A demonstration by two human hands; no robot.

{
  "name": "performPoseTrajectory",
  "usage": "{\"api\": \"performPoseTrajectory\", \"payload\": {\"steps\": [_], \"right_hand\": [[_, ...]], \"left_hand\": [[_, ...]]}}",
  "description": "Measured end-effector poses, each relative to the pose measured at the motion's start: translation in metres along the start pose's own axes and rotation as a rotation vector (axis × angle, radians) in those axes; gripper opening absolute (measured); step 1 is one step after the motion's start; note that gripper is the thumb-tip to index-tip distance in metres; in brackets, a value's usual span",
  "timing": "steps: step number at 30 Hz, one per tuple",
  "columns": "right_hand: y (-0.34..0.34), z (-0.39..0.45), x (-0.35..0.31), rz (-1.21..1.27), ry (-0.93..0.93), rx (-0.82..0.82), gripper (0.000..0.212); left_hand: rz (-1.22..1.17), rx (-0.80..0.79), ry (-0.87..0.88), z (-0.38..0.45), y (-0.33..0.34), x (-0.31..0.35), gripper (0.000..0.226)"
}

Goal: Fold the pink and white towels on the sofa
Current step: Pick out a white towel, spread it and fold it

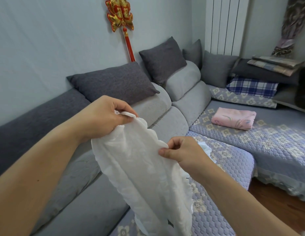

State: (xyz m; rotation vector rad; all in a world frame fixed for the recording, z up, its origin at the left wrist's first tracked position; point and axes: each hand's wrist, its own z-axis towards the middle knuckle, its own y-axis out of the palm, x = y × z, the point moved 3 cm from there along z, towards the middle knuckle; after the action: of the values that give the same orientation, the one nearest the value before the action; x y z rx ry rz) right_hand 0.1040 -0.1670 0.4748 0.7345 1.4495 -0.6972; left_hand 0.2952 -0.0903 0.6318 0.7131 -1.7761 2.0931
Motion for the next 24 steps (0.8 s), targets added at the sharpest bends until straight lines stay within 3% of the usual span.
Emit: {"api": "performPoseTrajectory", "payload": {"steps": [13,17,20,24], "right_hand": [[-0.01,0.005,0.006,0.17,0.053,0.036,0.03],[-0.01,0.007,0.008,0.215,0.062,-0.029,0.025],[-0.007,0.004,0.004,0.14,0.078,-0.106,0.03],[-0.001,-0.003,-0.003,-0.044,0.089,-0.167,0.013]], "left_hand": [[-0.018,-0.048,0.019,-0.003,0.004,-0.003,0.018],[-0.037,-0.056,0.018,-0.004,0.007,-0.004,0.017],[-0.029,-0.052,0.017,-0.005,0.009,-0.005,0.016],[-0.018,-0.031,0.017,-0.005,0.011,-0.005,0.016]]}}
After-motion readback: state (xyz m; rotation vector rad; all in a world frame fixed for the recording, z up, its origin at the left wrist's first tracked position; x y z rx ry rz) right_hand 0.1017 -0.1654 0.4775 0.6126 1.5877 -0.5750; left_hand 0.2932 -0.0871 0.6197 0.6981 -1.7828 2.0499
